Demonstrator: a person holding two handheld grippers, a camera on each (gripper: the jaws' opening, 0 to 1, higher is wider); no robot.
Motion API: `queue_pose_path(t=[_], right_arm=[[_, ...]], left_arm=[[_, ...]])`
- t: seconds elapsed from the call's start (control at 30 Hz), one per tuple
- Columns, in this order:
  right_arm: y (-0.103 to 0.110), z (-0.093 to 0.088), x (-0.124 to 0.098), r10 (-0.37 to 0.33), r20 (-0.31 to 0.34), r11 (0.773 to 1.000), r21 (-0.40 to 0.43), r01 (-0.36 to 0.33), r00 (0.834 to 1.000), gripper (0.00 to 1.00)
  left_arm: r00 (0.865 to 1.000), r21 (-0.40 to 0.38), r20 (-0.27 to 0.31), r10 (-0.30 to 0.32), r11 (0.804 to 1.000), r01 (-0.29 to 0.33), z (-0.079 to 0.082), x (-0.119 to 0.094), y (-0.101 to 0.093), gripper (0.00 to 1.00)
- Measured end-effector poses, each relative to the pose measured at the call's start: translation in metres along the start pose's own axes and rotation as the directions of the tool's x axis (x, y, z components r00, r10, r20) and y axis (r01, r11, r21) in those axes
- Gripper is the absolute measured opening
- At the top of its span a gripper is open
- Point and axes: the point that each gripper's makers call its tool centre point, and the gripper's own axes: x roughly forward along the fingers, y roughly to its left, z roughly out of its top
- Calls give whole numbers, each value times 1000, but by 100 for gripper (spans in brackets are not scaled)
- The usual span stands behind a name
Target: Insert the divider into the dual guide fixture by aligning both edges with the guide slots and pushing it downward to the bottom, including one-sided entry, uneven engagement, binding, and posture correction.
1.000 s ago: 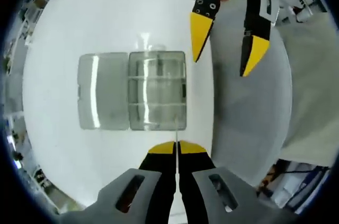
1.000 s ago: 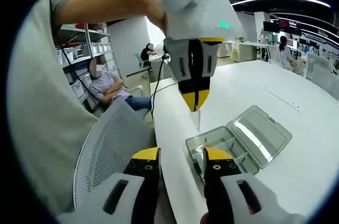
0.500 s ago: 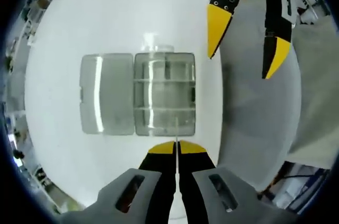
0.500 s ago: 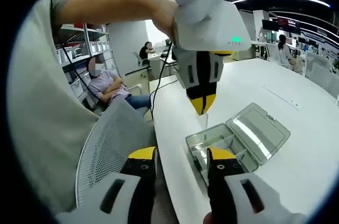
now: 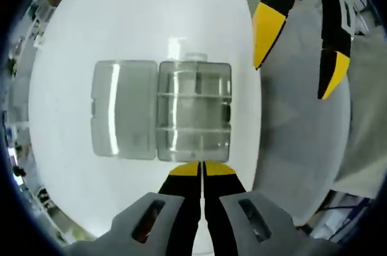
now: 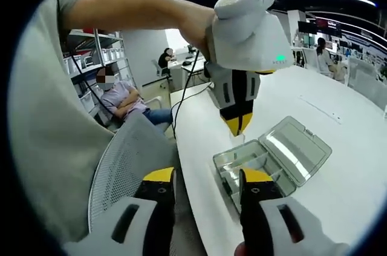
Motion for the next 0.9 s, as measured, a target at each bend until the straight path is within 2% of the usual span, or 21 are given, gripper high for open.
queue_pose_path(t=[0.9], right_arm=[[1,-3,-1,2,5,1000,27,-2,1000,41]], left_arm=[[1000,-38,-8,6,999,-6,-3,16,5,0]])
